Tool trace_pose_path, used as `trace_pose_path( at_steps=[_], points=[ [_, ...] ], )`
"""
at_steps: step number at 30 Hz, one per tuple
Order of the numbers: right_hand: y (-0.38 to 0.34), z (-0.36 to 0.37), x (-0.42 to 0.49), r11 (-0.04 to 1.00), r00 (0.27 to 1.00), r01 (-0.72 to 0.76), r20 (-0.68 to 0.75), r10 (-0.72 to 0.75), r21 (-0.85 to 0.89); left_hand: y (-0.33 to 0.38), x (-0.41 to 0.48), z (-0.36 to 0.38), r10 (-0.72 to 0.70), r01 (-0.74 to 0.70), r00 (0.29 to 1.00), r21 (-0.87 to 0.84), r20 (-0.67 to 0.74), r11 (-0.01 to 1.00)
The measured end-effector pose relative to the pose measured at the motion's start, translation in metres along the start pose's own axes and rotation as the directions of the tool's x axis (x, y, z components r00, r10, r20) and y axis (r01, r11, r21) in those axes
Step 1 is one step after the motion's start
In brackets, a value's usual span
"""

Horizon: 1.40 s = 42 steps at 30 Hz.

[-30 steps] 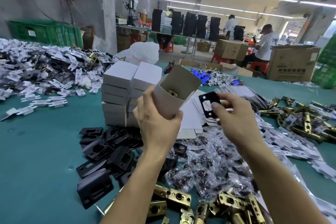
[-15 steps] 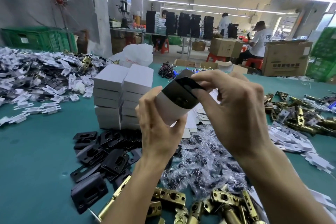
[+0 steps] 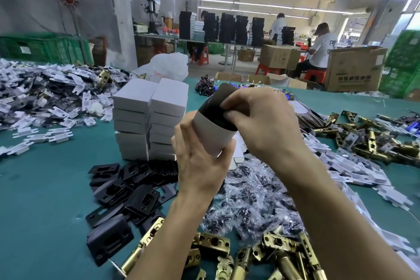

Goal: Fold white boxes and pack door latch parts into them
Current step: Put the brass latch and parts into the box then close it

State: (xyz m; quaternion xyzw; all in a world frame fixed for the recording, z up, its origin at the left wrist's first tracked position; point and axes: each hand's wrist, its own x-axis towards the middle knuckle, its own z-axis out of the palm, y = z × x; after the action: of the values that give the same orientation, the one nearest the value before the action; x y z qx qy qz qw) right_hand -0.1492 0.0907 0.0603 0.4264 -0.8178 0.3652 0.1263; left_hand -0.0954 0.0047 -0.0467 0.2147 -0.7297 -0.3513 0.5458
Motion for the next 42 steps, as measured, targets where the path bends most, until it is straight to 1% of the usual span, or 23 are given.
trace_pose_path(
  at_steps=[5, 7, 9, 11, 14, 16, 18, 20, 21, 23, 26, 27, 29, 32, 36, 38, 40, 42],
  points=[
    [-0.004, 0.003, 0.011, 0.998, 0.998, -0.068, 0.009, 0.068, 0.004, -0.002, -0.001, 0.003, 0.009, -0.008, 1.0, 0.032, -0.019, 0.999],
    [-0.006, 0.007, 0.014, 0.996, 0.994, -0.083, 0.067, 0.085, -0.041, -0.005, -0.001, 0.003, -0.005, 0.007, 0.999, 0.044, -0.038, 0.999],
    [-0.007, 0.012, 0.016, 0.989, 0.984, -0.071, 0.153, 0.091, -0.126, -0.006, -0.001, 0.002, -0.01, 0.013, 1.0, 0.075, -0.028, 0.997],
    [-0.008, 0.014, 0.018, 0.987, 0.981, -0.076, 0.166, 0.099, -0.142, -0.006, -0.002, 0.002, -0.017, 0.018, 1.0, 0.097, -0.013, 0.995],
    [-0.006, 0.017, 0.018, 0.995, 0.993, -0.099, 0.06, 0.098, 0.009, -0.005, 0.0, 0.003, -0.041, 0.044, 0.998, 0.078, -0.041, 0.996],
    [-0.003, 0.018, 0.016, 0.981, 0.994, -0.097, -0.025, 0.102, 0.168, -0.005, 0.001, 0.002, -0.055, 0.059, 0.997, 0.07, -0.06, 0.996],
    [0.0, 0.019, 0.016, 0.941, 0.989, -0.08, -0.089, 0.115, 0.329, -0.004, 0.002, 0.002, -0.066, 0.07, 0.996, 0.074, -0.063, 0.995],
    [0.0, 0.02, 0.015, 0.903, 0.99, -0.058, -0.094, 0.108, 0.426, -0.003, 0.001, 0.001, -0.067, 0.073, 0.995, 0.077, -0.074, 0.994],
    [-0.001, 0.022, 0.013, 0.898, 0.993, -0.043, -0.077, 0.085, 0.438, -0.003, 0.001, 0.001, -0.06, 0.067, 0.995, 0.085, -0.084, 0.994],
    [-0.002, 0.026, 0.009, 0.926, 0.998, 0.004, -0.054, 0.017, 0.377, -0.003, 0.001, 0.0, -0.037, 0.05, 0.994, 0.123, -0.103, 0.991],
    [0.0, 0.025, 0.007, 0.981, 0.996, 0.085, -0.049, -0.077, 0.173, -0.003, 0.001, -0.002, -0.015, 0.034, 0.995, 0.197, -0.096, 0.98],
    [0.0, 0.022, 0.008, 0.988, 0.995, 0.103, -0.026, -0.101, 0.116, -0.002, 0.0, -0.003, -0.005, 0.023, 0.996, 0.219, -0.085, 0.976],
    [0.002, 0.017, 0.011, 0.989, 0.99, 0.131, 0.036, -0.134, 0.064, -0.002, -0.001, -0.002, 0.02, -0.003, 0.998, 0.25, -0.065, 0.968],
    [0.005, 0.012, 0.012, 0.988, 0.988, 0.125, 0.076, -0.132, 0.091, -0.002, -0.001, 0.0, 0.021, -0.008, 0.998, 0.239, -0.053, 0.971],
    [0.011, 0.008, 0.009, 0.958, 0.995, 0.094, 0.006, -0.099, 0.271, -0.004, 0.0, 0.003, -0.025, 0.036, 0.997, 0.178, -0.067, 0.983],
    [0.015, 0.008, 0.011, 0.947, 0.997, 0.075, 0.004, -0.08, 0.314, -0.004, -0.001, 0.003, -0.026, 0.038, 0.997, 0.184, -0.07, 0.982],
    [0.018, 0.008, 0.014, 0.951, 0.997, 0.048, 0.049, -0.066, 0.306, -0.004, -0.001, 0.003, -0.015, 0.027, 0.998, 0.204, -0.057, 0.979],
    [0.02, 0.007, 0.017, 0.958, 0.989, 0.032, 0.13, -0.071, 0.285, -0.005, -0.002, 0.003, 0.004, 0.007, 0.999, 0.235, -0.046, 0.972]
  ],
)
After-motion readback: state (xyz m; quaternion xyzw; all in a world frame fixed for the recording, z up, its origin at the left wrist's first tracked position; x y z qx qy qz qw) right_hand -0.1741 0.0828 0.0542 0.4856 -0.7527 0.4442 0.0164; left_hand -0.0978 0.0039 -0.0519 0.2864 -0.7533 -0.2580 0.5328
